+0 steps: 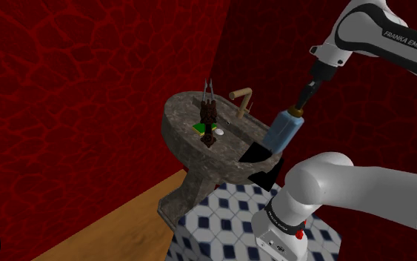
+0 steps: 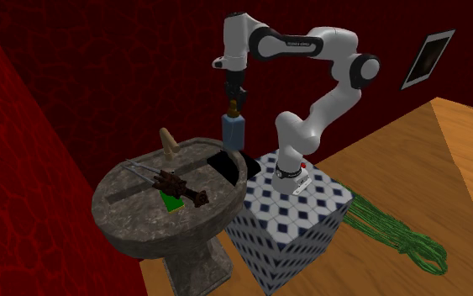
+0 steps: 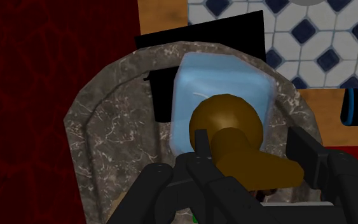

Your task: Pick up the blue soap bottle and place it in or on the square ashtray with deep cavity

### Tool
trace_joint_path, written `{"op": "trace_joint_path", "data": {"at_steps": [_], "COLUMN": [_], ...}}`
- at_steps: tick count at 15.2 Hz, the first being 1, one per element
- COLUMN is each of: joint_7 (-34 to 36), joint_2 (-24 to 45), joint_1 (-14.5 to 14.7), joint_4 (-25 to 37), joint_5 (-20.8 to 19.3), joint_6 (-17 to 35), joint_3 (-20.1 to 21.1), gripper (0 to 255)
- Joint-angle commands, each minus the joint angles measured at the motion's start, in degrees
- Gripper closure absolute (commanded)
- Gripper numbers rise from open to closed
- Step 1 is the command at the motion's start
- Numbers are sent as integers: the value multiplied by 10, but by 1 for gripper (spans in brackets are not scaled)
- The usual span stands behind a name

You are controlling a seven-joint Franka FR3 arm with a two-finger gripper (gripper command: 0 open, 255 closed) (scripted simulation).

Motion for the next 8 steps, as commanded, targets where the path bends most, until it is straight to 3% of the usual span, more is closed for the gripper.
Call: {"op": "trace_joint_path", "data": {"at_steps": [1, 8], "joint_7": [1, 4], "joint_2": [-4, -19], "joint_1": [-2, -9], "joint_4": [-17, -77], "joint_5": [-4, -18], "joint_6": [13, 58], "joint_3": [-4, -18], "gripper": [255, 255]}}
